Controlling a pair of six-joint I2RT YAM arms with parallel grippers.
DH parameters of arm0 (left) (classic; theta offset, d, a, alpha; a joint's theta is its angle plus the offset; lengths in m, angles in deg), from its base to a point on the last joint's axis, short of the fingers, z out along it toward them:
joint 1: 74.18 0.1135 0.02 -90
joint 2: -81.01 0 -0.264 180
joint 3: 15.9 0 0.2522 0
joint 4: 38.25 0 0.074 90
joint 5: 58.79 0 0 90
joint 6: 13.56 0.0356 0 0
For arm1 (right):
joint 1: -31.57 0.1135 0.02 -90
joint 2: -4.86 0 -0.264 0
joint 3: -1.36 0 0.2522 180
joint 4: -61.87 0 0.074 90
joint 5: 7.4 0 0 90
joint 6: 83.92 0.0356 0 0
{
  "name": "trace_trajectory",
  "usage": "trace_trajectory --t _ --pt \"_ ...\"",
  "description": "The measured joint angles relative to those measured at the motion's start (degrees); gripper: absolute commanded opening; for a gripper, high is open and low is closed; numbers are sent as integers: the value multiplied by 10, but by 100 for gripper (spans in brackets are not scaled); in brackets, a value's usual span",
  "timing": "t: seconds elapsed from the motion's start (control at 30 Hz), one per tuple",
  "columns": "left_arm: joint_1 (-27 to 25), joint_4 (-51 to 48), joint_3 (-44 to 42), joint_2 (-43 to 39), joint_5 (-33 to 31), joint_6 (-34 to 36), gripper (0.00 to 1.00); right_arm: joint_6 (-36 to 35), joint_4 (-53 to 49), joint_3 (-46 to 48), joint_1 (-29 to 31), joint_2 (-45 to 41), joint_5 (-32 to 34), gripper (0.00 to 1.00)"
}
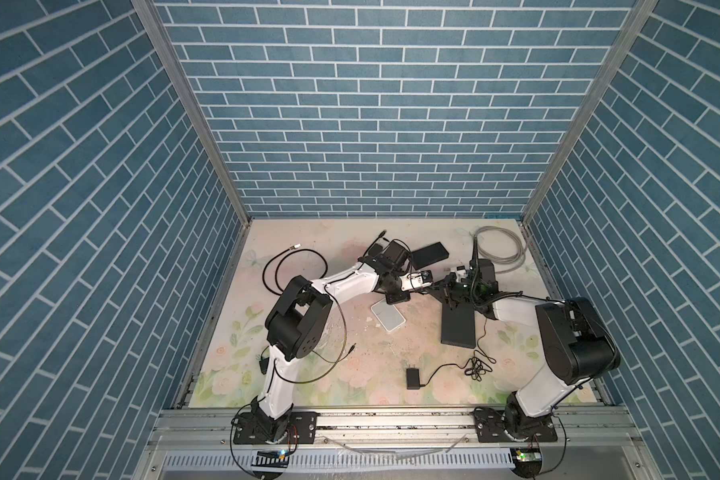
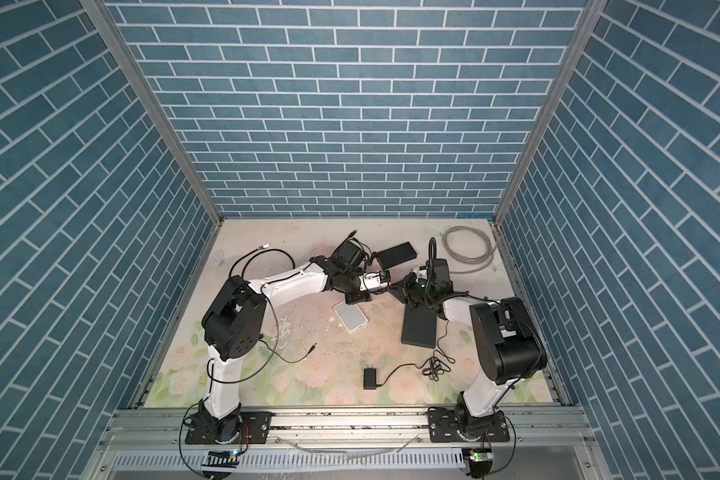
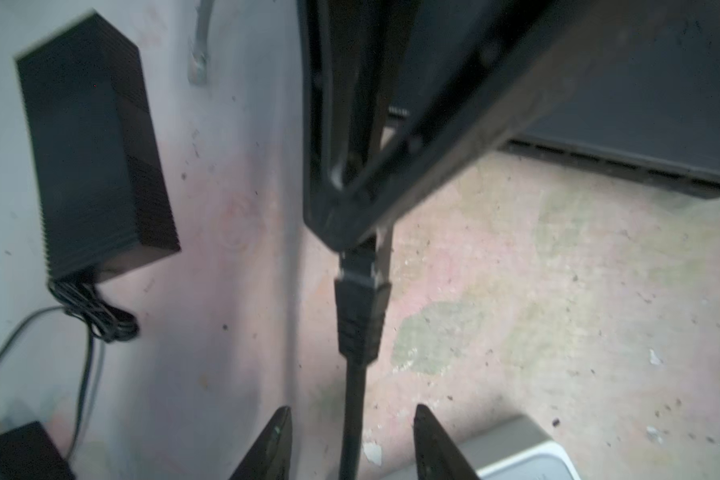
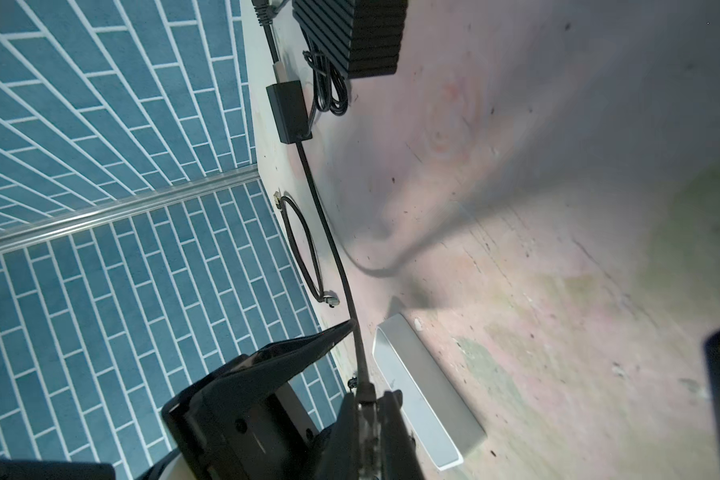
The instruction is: Insert the plug into the switch port
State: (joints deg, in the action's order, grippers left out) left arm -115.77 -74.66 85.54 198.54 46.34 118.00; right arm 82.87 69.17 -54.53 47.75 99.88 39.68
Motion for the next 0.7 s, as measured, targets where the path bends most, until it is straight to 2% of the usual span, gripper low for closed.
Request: trace_trajectory --t 0.07,0.2,0.3,0.4,0.47,0.57,0.7 --pt "-8 35 -7 0 -11 4 40 20 1 3 0 -9 -3 0" --pt "-19 81 -23 0 -26 13 13 57 11 8 1 -22 -12 0" --pt "-19 95 -25 0 -32 16 0 79 21 9 0 -23 -12 3" --pt "-16 90 -23 0 -22 21 0 85 21 9 -1 -23 -15 12" --pt "-10 53 -6 0 -2 29 0 78 16 9 -5 -23 -23 22" --pt "8 -43 55 4 49 45 0 16 -19 -5 -12 -27 -42 37" --pt "37 -161 156 30 117 62 0 -173 -118 -50 -28 -51 -42 44"
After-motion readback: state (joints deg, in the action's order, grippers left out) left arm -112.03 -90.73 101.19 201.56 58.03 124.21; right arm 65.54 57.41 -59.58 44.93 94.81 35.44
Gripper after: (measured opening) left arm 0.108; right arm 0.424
